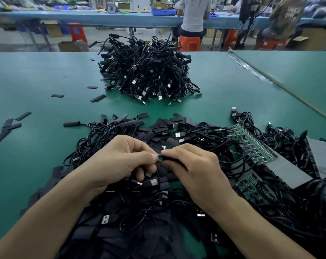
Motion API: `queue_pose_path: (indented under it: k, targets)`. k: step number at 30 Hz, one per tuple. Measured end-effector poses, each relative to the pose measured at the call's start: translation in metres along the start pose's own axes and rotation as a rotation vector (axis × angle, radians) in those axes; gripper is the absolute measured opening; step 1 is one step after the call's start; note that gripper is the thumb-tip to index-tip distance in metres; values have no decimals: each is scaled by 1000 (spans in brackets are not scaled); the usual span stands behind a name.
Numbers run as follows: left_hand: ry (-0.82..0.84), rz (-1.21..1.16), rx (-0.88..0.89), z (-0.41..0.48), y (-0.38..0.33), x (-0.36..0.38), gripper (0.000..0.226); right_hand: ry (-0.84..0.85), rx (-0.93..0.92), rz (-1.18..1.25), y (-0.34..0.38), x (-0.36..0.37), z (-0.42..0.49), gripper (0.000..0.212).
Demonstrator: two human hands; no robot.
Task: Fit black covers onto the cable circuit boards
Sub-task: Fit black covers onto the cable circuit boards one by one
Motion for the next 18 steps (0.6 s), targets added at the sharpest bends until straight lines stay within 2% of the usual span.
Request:
queue_pose_path:
  k: [8, 18]
  targets:
    - [21, 50, 7, -1, 0, -4, 19, -31, -71, -47, 5, -5, 0, 23]
    - [62, 63, 12, -1, 1, -3, 28, 13, -85, -77, 3, 0, 1, 20]
Point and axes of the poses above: each hand's wrist, its own z-axis towards the middle knuckle, its own x-axis out of the palm, y = z × x, the point moved 2 cm from there along z, towards the middle knuckle, and after that the axes turned 6 degrees about y, right-handed, at the moved point
